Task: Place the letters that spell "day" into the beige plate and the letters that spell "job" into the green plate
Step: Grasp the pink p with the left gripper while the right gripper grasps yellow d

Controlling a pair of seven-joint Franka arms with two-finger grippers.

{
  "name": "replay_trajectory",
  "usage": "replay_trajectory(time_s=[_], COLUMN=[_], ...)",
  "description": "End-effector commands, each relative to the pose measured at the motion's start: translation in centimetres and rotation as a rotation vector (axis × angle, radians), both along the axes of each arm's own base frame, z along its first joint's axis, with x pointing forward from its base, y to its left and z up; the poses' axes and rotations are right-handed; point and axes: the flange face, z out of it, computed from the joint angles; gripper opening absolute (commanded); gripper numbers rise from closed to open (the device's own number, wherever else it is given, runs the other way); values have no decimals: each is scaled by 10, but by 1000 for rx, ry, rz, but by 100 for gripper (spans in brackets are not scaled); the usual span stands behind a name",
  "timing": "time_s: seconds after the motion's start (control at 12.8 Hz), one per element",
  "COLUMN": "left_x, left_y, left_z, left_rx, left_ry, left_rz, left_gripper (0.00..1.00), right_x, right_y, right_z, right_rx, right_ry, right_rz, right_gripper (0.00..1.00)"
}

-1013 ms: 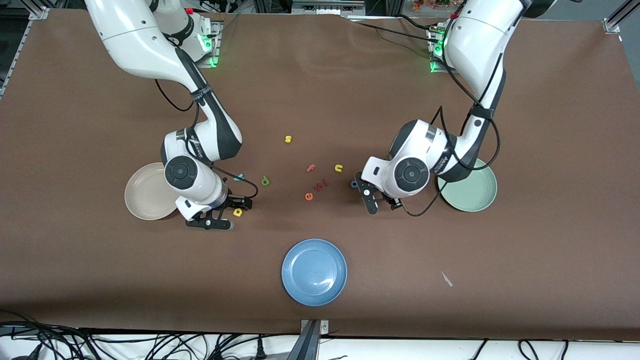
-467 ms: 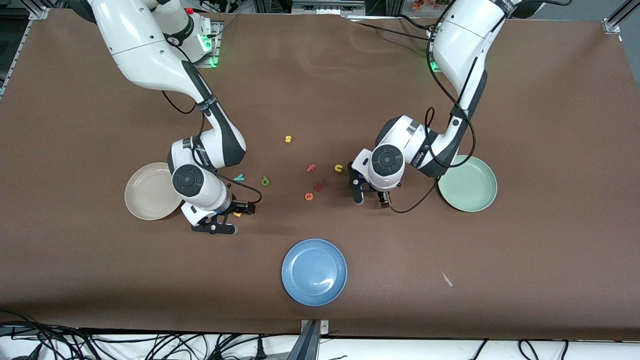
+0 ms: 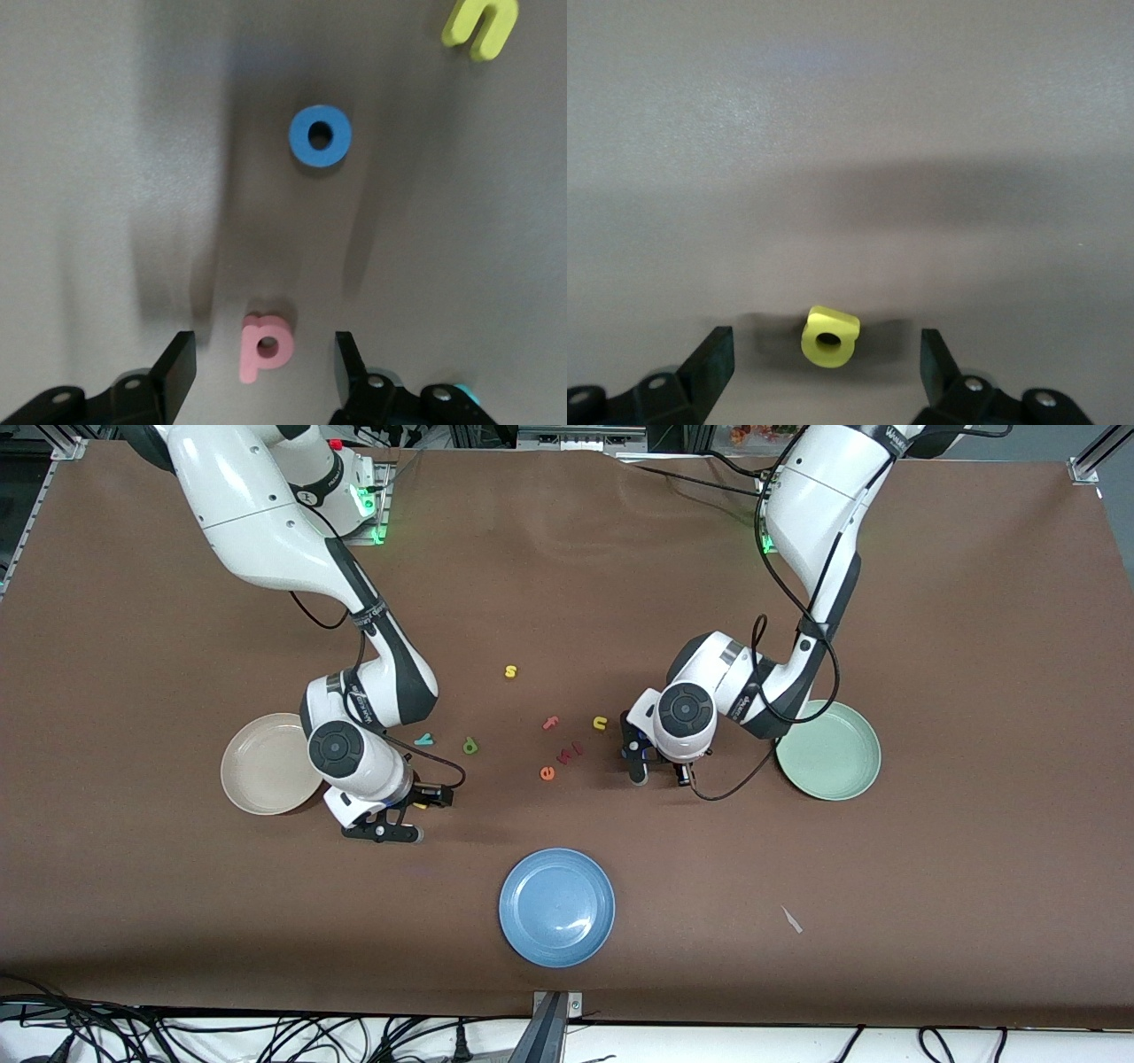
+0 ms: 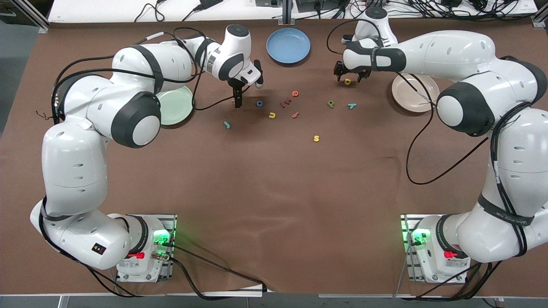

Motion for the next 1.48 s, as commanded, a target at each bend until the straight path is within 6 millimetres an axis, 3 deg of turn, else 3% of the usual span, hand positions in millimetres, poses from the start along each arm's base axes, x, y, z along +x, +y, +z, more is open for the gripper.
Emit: replay_trajectory(time_s=[0.0,0.31,0.47,0.62,0.7,0.86,1.01,1.17,1.4], left_x=[-1,-3,-4,-3,-3,-1,2,-1,8], left_y=[1,2,2,2,1,4,7,16,60], left_z=[2,-8,-10,-8,-7,-2,20,62,117], left_rx=[11,8,10,9,8,11,18,53,110], left_ry=[-21,-21,-20,-21,-22,-20,-20,8,20], left_rz=[-40,-42,-43,-43,-43,-35,-25,23,223], left_gripper=[68,61,41,7,0,0,0,0,0], right_x=[6,6,7,7,8,8,8,8,8], right_y=[8,7,4,3,3,2,2,2,1], right_z=[-5,-8,-8,-8,-7,-7,-7,-7,-7], right_rx=[13,25,30,31,31,31,39,48,48], right_ry=[-1,8,13,13,12,12,14,20,20], right_rz=[5,-8,-13,-8,-6,-8,-15,-25,-28], right_gripper=[86,75,68,60,58,50,46,38,31])
